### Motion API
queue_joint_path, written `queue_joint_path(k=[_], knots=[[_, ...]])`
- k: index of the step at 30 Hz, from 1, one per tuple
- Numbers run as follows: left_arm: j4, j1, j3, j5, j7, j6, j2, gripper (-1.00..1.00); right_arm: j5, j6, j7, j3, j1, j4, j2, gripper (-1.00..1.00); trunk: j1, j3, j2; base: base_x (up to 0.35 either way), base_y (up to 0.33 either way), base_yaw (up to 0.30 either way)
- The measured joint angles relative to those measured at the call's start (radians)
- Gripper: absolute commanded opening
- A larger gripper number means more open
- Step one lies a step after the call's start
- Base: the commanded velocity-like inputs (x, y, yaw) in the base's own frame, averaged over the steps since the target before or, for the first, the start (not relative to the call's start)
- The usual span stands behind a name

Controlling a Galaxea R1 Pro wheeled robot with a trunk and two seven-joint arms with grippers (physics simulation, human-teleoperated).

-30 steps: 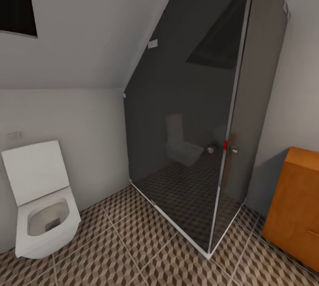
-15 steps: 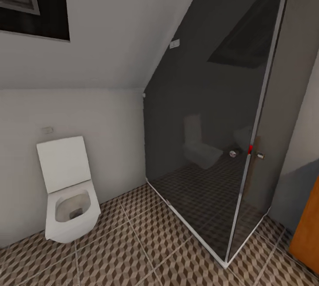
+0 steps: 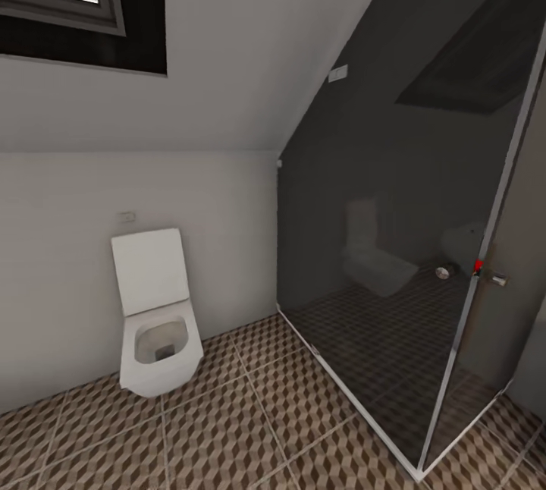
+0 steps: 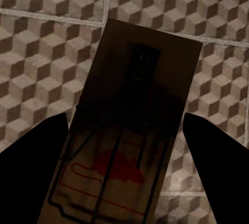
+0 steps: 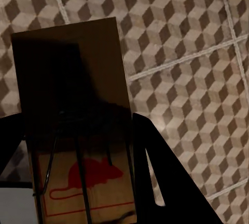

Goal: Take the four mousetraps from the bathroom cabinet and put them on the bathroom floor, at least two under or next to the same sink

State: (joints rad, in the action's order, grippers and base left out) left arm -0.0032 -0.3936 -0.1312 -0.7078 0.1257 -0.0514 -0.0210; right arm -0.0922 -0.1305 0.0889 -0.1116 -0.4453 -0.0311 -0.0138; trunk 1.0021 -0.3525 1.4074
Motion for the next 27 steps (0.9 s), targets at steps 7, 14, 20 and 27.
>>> queue_joint_path(k=[7, 14, 20, 27], knots=[[0.0, 0.0, 0.0, 0.0, 0.0, 0.0, -0.001, -1.0, 0.0, 0.0, 0.0, 0.0, 0.0, 0.0, 0.0, -1.0, 0.0, 0.0, 0.0, 0.0, 0.0, 0.277], [0.0, 0.0, 0.0, 0.0, 0.0, 0.0, -0.001, -1.0, 0.0, 0.0, 0.0, 0.0, 0.0, 0.0, 0.0, -1.0, 0.0, 0.0, 0.0, 0.0, 0.0, 0.277], [0.0, 0.0, 0.0, 0.0, -0.001, 0.0, -0.002, -1.0, 0.0, 0.0, 0.0, 0.0, 0.0, 0.0, 0.0, -1.0, 0.0, 0.0, 0.0, 0.0, 0.0, 0.277], [0.0, 0.0, 0.0, 0.0, -0.001, 0.0, -0.002, -1.0, 0.0, 0.0, 0.0, 0.0, 0.0, 0.0, 0.0, -1.0, 0.0, 0.0, 0.0, 0.0, 0.0, 0.277]])
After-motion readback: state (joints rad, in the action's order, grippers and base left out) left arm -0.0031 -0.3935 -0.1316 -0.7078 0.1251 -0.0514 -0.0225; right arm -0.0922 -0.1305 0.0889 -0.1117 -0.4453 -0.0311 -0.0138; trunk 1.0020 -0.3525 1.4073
